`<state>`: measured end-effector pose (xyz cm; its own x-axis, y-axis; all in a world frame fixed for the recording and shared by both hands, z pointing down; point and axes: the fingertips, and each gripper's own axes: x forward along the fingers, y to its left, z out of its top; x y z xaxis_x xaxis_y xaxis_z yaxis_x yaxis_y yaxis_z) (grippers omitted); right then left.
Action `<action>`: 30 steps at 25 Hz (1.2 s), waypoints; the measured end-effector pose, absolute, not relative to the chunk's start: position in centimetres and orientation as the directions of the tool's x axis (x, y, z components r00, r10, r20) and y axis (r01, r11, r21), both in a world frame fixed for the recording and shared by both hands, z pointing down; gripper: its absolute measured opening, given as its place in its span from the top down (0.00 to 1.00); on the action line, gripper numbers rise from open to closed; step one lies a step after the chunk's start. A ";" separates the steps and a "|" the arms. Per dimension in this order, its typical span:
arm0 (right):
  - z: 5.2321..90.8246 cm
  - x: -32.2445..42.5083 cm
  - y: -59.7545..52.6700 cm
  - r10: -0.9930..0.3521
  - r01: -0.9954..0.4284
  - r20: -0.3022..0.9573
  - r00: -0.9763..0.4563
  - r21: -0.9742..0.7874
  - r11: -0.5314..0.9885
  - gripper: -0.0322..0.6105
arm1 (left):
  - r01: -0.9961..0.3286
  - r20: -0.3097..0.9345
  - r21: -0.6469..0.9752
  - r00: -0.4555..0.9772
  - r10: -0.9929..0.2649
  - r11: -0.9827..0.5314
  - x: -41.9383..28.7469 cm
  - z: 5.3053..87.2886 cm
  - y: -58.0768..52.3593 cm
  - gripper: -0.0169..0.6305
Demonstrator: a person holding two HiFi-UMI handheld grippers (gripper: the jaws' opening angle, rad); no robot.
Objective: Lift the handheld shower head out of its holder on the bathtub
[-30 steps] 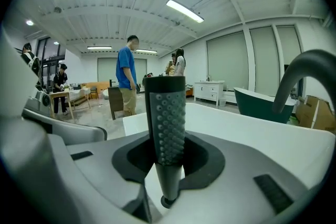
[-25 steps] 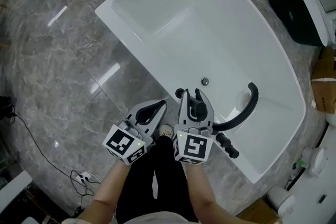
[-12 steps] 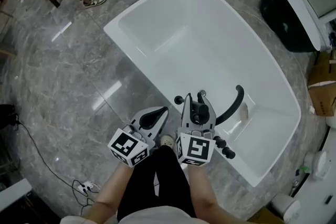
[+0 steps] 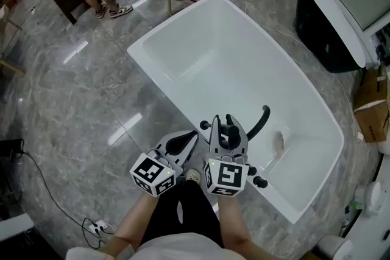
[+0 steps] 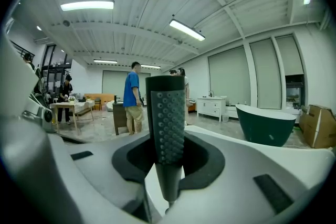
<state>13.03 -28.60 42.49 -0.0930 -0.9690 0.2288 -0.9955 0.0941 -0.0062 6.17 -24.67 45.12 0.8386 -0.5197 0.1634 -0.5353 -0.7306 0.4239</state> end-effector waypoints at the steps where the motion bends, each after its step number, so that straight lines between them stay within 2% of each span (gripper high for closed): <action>1: 41.9 12.9 -28.4 -0.969 -0.995 0.225 -0.099 -0.005 0.101 0.77 | -0.541 0.160 0.419 0.835 -0.527 -0.729 6.0 44.6 -24.6 0.95; 18: 31.8 10.0 -25.9 -0.968 -0.970 0.098 -0.233 0.052 0.239 0.77 | -0.575 0.093 0.273 0.814 -0.574 -0.771 4.1 36.4 -23.4 0.95; 30: 26.1 1.4 -25.6 -0.883 -0.879 0.033 -0.469 0.078 0.470 0.77 | -0.702 0.067 0.203 0.705 -0.706 -0.682 -2.4 32.0 -24.1 0.95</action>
<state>1.38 -25.63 26.14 -0.4691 -0.8825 0.0330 -0.8791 0.4702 0.0778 -2.43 -24.15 31.96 0.7052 -0.7059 0.0665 -0.7022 -0.6823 0.2035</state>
